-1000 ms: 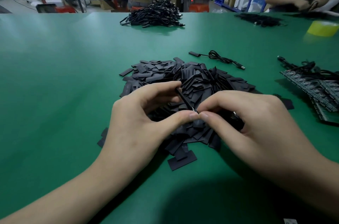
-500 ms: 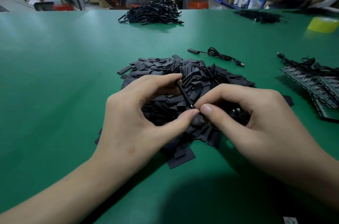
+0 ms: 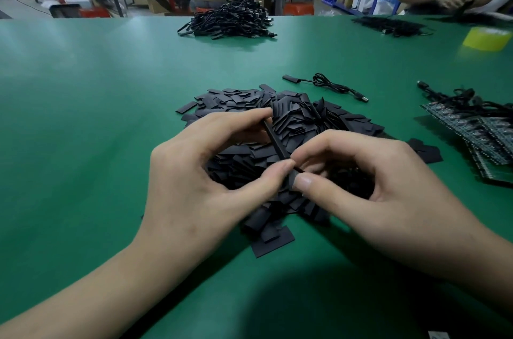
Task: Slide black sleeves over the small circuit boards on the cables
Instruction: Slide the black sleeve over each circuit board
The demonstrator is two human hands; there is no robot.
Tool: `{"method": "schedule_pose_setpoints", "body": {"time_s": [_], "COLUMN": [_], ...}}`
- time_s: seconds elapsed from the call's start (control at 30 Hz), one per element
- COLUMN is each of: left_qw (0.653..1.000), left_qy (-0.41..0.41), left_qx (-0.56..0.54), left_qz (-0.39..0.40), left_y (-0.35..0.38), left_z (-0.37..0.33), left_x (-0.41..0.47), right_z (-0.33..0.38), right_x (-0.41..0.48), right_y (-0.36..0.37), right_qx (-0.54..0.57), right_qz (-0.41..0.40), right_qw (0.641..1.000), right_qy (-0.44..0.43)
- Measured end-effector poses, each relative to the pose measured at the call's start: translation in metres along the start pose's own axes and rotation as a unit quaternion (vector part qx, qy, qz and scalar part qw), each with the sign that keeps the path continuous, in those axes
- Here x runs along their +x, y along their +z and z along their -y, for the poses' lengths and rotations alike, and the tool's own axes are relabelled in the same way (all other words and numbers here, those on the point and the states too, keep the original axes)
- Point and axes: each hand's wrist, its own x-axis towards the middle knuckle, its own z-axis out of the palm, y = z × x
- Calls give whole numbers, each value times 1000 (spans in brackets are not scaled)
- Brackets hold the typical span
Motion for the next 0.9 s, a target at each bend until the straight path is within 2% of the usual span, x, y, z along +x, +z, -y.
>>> {"method": "schedule_pose_setpoints", "body": {"time_s": [0.13,0.23,0.33,0.47,0.57,0.7,0.8,0.9], "left_qw": [997,994,993,995,989,979,966,953], "left_qy": [-52,-89,-108,-67,-20,36,75,56], "left_qx": [-44,-46,-21,66,134,176,209,216], "left_qz": [-37,-46,-31,15,54,95,135,203], "left_y": [-3,-3,-3,-4,-4,-3,-5,-10], "left_z": [6,12,16,13,11,9,3,-4], "left_x": [2,5,5,4,3,0,0,1], "right_z": [-1,-6,-10,-32,-62,-94,-102,-82], "right_x": [1,4,13,51,99,161,184,175], "right_y": [-8,-12,-26,-64,-84,-82,-77,-75], "right_qx": [-190,-242,-204,-120,-170,-153,-240,-320], "right_qz": [2,-25,-75,-121,-97,-67,-1,29], "right_qw": [982,969,976,983,973,972,951,936], "right_qy": [-23,-39,-27,73,124,167,197,140]}}
